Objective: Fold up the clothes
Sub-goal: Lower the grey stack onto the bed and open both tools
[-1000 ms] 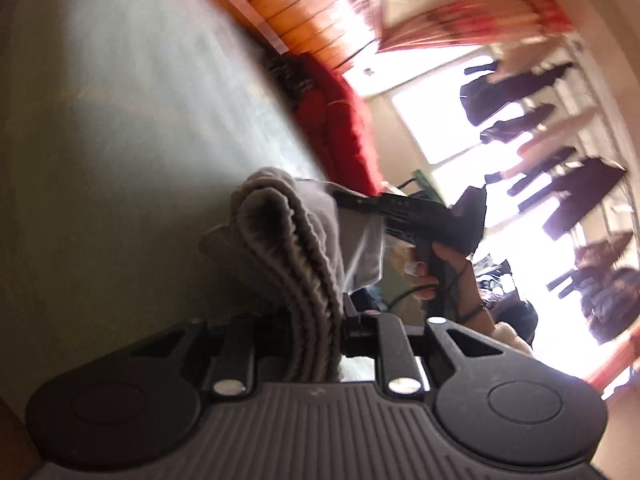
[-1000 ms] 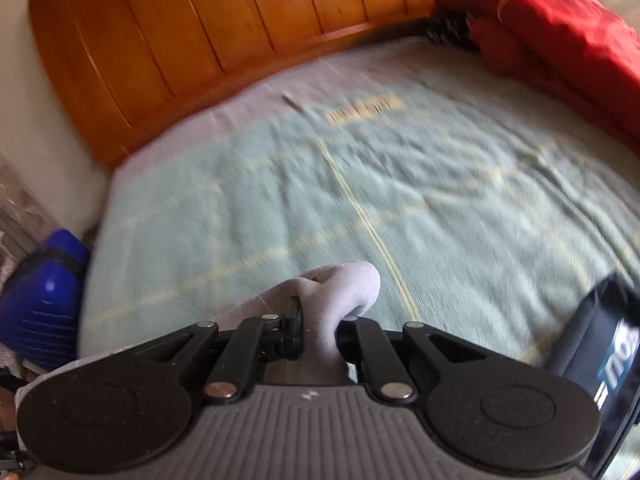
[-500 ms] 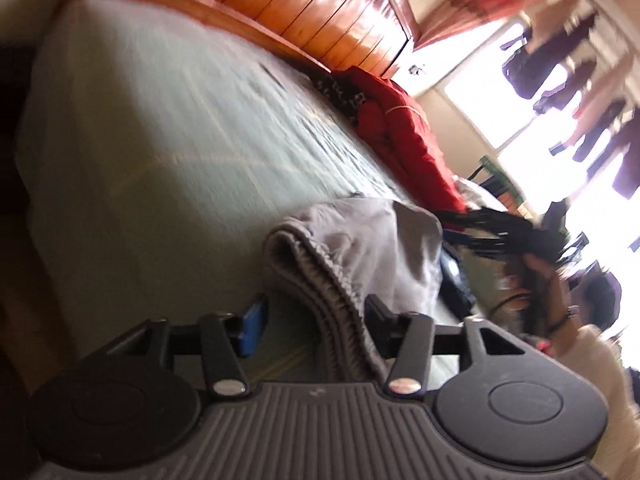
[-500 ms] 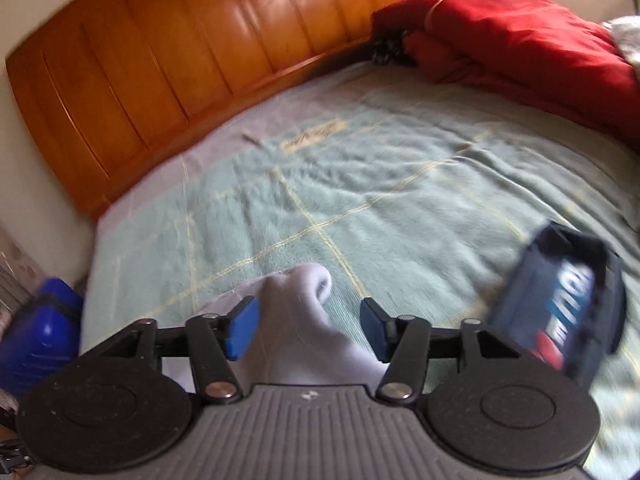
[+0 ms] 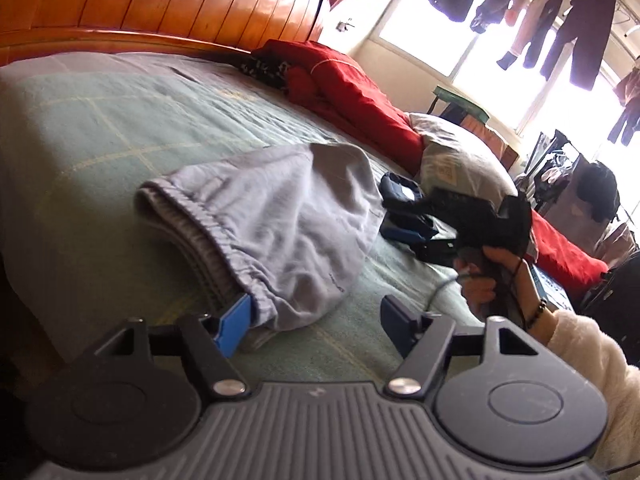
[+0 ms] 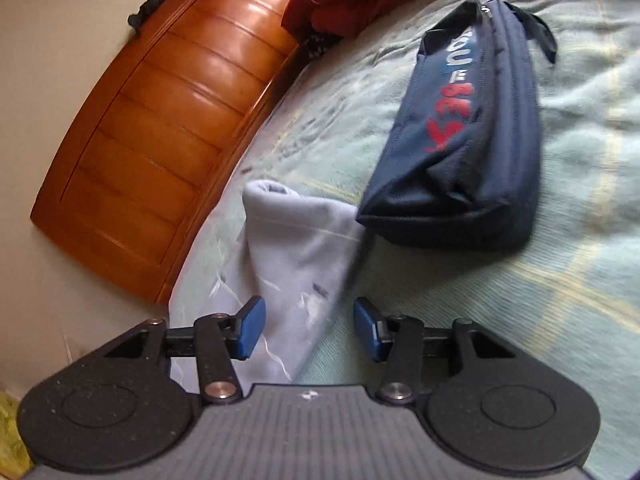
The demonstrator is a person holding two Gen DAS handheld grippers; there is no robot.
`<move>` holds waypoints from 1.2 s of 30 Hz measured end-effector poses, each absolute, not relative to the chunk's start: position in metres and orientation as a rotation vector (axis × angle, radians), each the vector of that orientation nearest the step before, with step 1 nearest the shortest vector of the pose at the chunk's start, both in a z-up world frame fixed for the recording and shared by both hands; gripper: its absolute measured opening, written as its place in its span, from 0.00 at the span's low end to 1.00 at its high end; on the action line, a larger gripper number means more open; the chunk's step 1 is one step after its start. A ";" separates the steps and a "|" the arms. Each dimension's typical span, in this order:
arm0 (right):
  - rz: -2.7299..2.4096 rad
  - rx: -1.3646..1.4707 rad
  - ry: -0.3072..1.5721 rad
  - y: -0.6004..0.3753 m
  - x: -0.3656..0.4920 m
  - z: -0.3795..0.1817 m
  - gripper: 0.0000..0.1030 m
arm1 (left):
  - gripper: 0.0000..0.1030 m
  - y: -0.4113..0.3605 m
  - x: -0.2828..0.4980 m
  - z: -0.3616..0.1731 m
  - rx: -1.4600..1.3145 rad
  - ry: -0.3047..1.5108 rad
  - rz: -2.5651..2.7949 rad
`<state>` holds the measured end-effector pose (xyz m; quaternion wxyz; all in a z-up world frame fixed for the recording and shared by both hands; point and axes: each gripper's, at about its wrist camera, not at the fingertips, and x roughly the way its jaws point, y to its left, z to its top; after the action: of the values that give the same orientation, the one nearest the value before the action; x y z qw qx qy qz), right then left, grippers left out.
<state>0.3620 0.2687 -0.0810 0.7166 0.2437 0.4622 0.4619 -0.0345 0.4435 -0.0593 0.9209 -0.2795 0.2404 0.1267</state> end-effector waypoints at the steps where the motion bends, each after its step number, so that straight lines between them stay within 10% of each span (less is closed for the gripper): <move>1: 1.008 0.534 1.004 0.276 0.361 -0.083 0.53 | 0.70 0.440 -0.035 -0.061 -0.573 0.497 0.262; 7: 0.965 0.612 0.928 0.296 0.362 -0.091 0.52 | 0.70 0.442 -0.037 -0.060 -0.592 0.494 0.261; 10: 0.944 0.584 0.949 0.292 0.362 -0.088 0.09 | 0.70 0.444 -0.041 -0.059 -0.601 0.501 0.268; 18: 0.951 0.582 0.947 0.265 0.355 -0.054 0.10 | 0.70 0.446 -0.049 -0.049 -0.582 0.507 0.280; 36: 0.852 -0.046 0.886 0.248 0.295 0.000 1.00 | 0.74 0.439 -0.060 -0.006 -0.453 0.464 0.320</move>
<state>0.2951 0.2483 -0.0001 0.8167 -0.0217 0.4157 0.3997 -0.0595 0.4392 -0.0064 0.9353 -0.2217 0.2271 0.1567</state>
